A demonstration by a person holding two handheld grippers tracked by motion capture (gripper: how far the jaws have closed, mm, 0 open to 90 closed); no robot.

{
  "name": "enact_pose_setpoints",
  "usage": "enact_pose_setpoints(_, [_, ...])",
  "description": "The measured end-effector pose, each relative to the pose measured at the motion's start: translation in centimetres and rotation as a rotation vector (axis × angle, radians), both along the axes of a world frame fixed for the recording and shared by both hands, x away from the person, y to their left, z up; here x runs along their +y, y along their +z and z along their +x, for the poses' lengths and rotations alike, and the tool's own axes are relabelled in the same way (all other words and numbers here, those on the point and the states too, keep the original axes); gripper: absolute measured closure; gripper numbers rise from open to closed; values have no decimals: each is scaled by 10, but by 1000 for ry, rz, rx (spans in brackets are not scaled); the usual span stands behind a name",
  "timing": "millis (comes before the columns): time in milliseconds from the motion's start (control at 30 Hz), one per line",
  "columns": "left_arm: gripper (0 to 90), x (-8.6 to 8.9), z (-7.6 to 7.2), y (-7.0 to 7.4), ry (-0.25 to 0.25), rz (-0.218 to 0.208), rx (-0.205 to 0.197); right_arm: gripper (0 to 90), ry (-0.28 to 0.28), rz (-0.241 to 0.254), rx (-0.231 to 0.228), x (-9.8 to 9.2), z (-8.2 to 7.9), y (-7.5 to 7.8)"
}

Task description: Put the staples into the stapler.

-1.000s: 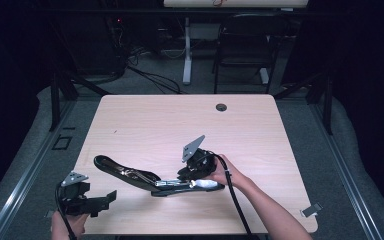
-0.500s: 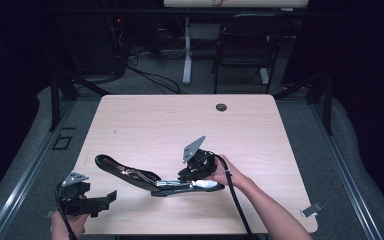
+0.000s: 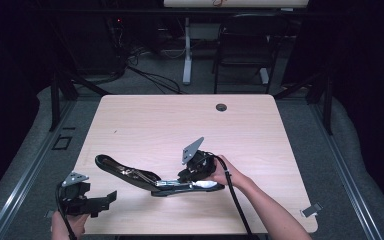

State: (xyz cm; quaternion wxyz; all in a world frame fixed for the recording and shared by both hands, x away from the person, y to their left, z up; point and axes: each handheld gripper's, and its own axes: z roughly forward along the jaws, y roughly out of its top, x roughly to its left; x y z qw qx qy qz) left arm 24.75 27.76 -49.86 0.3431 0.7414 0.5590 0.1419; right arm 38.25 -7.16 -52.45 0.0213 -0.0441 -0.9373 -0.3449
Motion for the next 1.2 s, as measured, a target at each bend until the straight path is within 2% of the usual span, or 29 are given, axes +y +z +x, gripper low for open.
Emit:
enact_pose_setpoints(467, [1, 1, -1, 0, 6, -4, 3, 784, 22, 29, 8, -3, 2, -2])
enact_pose_setpoints(833, [1, 2, -3, 0, 12, -1, 2, 783, 43, 12, 6, -3, 4, -1])
enact_pose_setpoints(1200, [1, 3, -5, 0, 15, 0, 5, 781, 67, -13, -18, 0, 2, -1])
